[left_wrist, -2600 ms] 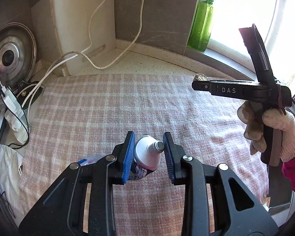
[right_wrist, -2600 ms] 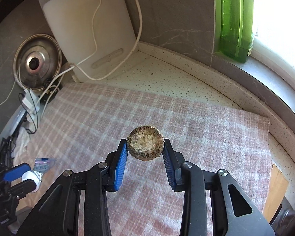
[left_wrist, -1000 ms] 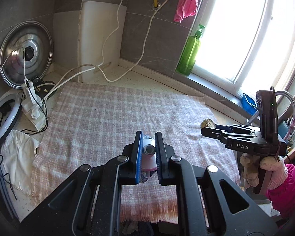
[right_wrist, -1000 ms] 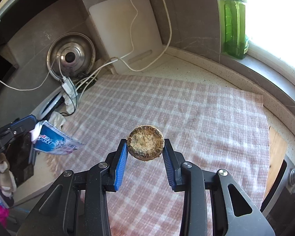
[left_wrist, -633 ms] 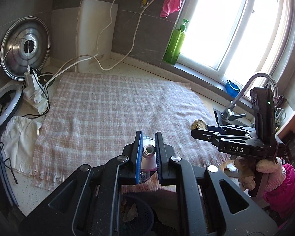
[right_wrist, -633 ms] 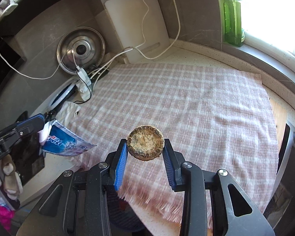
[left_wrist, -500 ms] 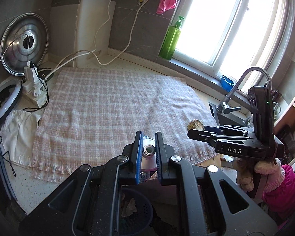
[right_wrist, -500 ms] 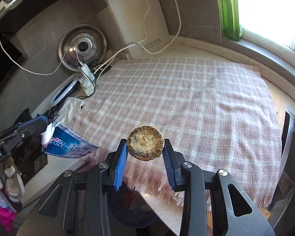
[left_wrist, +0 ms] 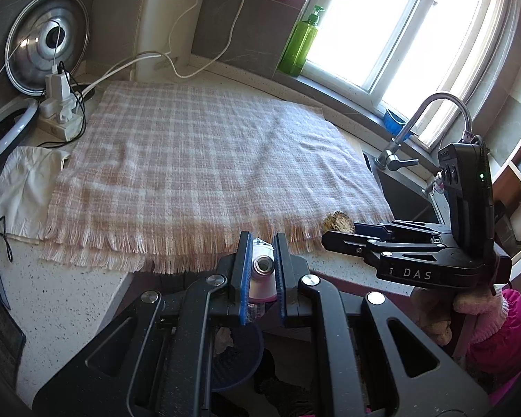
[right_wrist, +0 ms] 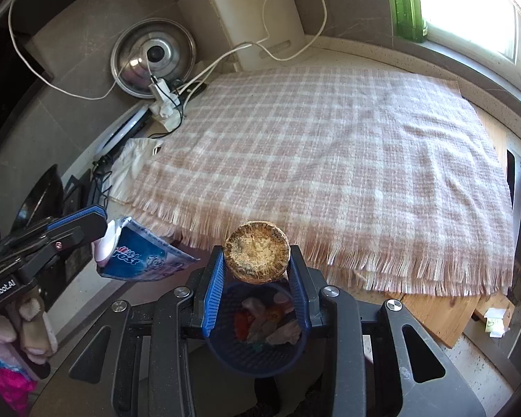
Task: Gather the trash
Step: 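Carry the toothpaste tube and round lid down over the blue wastebasket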
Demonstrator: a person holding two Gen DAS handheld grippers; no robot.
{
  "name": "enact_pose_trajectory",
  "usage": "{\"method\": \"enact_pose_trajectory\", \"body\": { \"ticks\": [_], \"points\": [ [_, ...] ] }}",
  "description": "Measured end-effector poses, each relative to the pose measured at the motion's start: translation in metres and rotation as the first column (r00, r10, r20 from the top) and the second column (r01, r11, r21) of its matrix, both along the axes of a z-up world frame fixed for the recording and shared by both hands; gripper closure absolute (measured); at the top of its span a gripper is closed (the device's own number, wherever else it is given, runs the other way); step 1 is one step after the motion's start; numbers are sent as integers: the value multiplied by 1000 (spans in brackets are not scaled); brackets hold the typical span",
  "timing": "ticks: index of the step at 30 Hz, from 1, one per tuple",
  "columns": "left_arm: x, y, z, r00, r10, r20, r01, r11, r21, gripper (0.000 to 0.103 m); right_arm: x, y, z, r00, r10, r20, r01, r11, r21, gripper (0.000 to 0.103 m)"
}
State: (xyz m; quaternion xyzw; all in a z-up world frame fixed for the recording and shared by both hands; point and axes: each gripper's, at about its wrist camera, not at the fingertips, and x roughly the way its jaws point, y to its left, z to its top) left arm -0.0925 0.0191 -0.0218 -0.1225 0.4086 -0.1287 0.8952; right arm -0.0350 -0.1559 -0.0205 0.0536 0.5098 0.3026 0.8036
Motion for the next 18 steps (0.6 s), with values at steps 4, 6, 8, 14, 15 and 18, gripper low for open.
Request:
{"method": "enact_pose_trajectory", "body": {
  "ticks": [4,6,8,14,15,18],
  "points": [
    [-4,4,-24,999,19,-45,-20,1000,-23,93,-11,5,-12,999,19,-27,-19,1000,-13,69],
    [-6,7,-37,997,29,-68,-31,999,-27,93,-16,8,-19,999,26,-36,-27,999,-23,69],
    [-8,7,-51,995,40,-95,-42,999,-29,93,-22,10,-27,998,37,-49,-38,999,-27,69],
    [-13,7,-88,985,62,-162,-69,997,-36,93,-34,15,-52,994,57,-95,-60,998,-35,69],
    [-14,8,-94,983,66,-171,-73,997,-38,93,-36,16,-56,993,59,-100,-63,997,-37,69],
    [-15,8,-111,977,77,-198,-86,996,-38,93,-40,19,-69,991,64,-115,-70,996,-51,70]
  ]
}}
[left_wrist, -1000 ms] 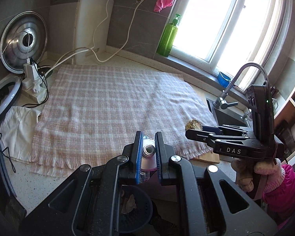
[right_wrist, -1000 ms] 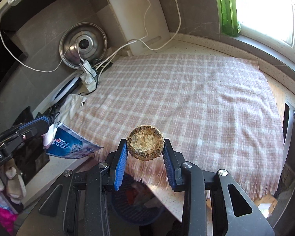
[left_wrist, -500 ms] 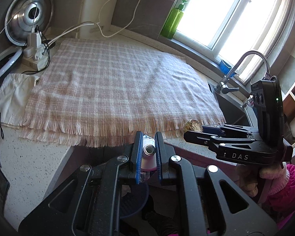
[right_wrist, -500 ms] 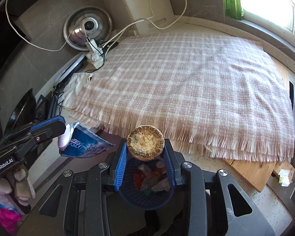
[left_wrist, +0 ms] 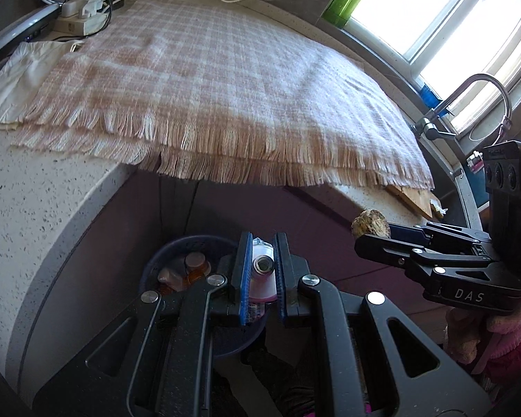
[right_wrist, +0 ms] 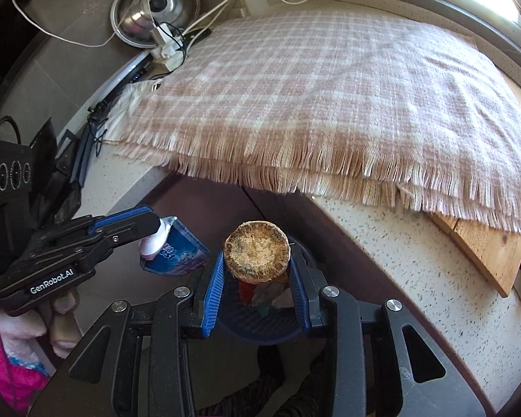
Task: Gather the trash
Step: 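Carry the toothpaste tube and round lid down over the blue wastebasket, then open both grippers to drop the tube and lid into the basket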
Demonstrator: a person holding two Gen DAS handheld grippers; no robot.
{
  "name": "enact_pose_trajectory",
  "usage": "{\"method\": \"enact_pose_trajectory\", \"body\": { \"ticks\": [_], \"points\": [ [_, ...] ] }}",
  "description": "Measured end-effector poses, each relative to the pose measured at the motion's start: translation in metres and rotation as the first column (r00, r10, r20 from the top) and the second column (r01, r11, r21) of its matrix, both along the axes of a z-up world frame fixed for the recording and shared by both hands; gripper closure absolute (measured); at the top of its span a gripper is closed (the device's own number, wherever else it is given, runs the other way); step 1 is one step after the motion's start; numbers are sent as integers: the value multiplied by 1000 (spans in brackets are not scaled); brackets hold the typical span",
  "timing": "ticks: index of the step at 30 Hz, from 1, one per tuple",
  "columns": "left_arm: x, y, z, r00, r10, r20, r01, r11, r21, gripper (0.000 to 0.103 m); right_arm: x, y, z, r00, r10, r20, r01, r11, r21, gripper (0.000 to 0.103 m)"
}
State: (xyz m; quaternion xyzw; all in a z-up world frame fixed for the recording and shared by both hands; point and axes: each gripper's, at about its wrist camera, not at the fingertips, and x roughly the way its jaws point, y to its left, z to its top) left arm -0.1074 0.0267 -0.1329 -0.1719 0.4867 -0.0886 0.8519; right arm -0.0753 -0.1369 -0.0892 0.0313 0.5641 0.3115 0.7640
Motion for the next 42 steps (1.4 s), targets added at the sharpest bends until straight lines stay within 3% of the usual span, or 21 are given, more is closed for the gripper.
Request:
{"method": "enact_pose_trajectory", "body": {
  "ticks": [18,26,42],
  "points": [
    [1,6,-81,993,73,-93,-70,997,36,93,-15,27,-71,998,57,-37,-60,995,-75,70],
    [0,14,-110,988,89,-125,-85,996,40,93,-16,43,-90,996,89,-11,-90,990,-109,70],
    [11,16,-143,981,91,-172,-82,995,56,93,-11,59,-119,995,94,-41,-99,985,-143,69]
  ]
}}
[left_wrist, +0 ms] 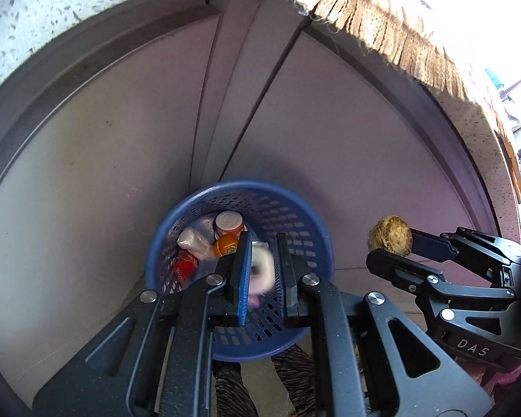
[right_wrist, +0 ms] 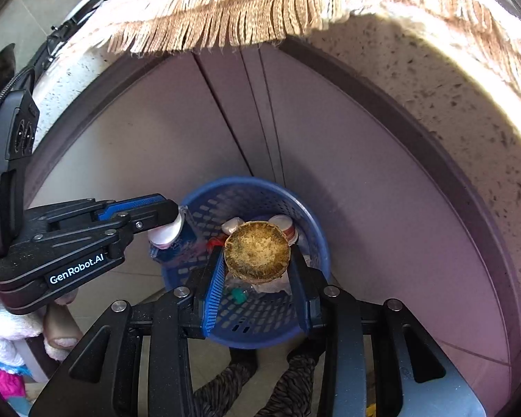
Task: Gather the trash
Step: 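Open both grippers to drop the tube and lid into the basket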
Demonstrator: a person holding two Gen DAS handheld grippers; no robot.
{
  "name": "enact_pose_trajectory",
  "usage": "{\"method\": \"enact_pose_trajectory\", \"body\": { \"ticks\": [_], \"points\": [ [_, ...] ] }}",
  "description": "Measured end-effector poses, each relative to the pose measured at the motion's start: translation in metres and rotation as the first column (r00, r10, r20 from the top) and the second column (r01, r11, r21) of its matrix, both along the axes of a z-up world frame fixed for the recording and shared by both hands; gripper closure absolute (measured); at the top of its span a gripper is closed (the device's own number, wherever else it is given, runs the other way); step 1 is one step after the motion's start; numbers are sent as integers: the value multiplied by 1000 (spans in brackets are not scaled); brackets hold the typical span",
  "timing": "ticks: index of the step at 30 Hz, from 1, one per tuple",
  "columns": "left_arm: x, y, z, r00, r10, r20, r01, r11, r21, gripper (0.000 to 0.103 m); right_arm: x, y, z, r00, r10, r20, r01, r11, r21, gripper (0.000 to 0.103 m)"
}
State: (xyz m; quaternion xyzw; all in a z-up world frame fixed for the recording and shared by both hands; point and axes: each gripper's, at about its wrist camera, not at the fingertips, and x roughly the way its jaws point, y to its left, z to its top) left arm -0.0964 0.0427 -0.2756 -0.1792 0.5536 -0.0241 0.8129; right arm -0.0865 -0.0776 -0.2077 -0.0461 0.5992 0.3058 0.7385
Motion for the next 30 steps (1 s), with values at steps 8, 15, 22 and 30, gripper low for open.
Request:
{"method": "enact_pose_trajectory", "body": {
  "ticks": [8,15,22,30],
  "points": [
    [1,-2,0,1000,2,-10,-2,1000,24,93,3,7,-1,1000,-3,0,3,999,-32,69],
    [-2,-4,10,1000,11,-18,-10,999,41,86,3,0,9,1000,-5,13,5,1000,-29,68],
    [-12,-1,24,1000,17,1,-17,999,41,86,5,-11,33,999,-9,31,9,1000,-13,67],
    [-15,3,49,999,18,37,-20,999,43,86,8,-22,69,998,-29,60,28,999,26,67]
  ]
}}
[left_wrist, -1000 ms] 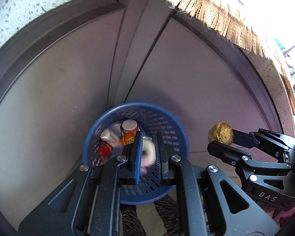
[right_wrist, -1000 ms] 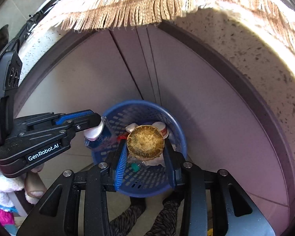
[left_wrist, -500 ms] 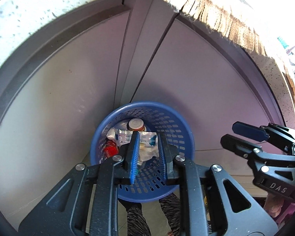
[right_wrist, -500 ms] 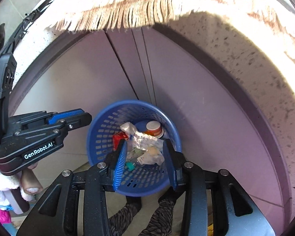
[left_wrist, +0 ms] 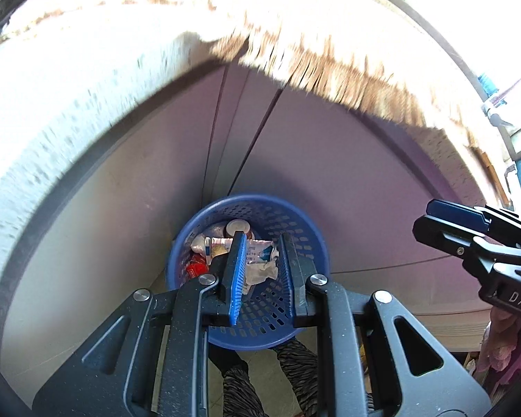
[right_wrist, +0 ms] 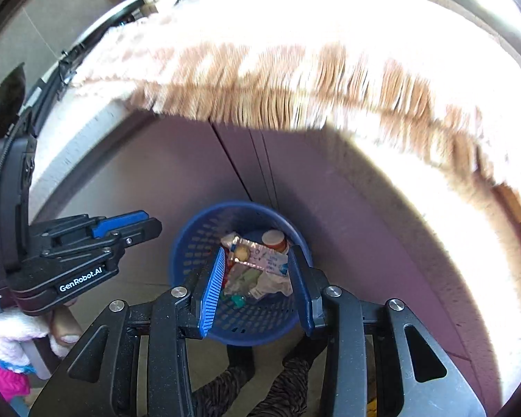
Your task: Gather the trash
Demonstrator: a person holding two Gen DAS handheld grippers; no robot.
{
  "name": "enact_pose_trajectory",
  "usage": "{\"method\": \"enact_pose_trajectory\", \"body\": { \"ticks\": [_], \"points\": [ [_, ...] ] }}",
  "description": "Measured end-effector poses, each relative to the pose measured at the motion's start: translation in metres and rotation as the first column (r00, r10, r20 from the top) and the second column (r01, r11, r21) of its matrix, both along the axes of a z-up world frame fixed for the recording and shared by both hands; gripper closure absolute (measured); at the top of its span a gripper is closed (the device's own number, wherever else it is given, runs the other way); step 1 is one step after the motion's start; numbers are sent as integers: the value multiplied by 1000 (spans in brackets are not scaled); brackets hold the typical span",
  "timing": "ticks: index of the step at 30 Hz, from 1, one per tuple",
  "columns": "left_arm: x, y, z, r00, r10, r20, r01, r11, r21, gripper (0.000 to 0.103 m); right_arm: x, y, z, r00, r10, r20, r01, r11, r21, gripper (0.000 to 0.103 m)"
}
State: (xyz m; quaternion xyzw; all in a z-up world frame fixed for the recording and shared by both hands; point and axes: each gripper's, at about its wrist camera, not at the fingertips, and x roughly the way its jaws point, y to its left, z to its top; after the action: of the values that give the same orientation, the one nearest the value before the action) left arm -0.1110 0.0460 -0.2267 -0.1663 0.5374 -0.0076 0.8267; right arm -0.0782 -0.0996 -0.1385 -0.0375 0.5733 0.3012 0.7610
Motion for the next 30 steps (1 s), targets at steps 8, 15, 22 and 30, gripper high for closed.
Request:
{"method": "enact_pose_trajectory", "body": {
  "ticks": [8,15,22,30],
  "points": [
    [-3,-2,42,997,-10,70,10,1000,7,69,-1,-17,42,999,-25,32,24,999,49,64],
    [1,-9,98,988,-33,152,27,999,39,65,7,-37,90,996,-51,79,42,993,108,62],
    [20,-13,166,964,-17,264,0,998,67,48,31,-41,134,987,-72,141,46,983,179,58],
    [53,-24,227,926,-18,378,-28,993,115,24,69,-61,168,974,-113,197,65,969,237,53]
  ]
}}
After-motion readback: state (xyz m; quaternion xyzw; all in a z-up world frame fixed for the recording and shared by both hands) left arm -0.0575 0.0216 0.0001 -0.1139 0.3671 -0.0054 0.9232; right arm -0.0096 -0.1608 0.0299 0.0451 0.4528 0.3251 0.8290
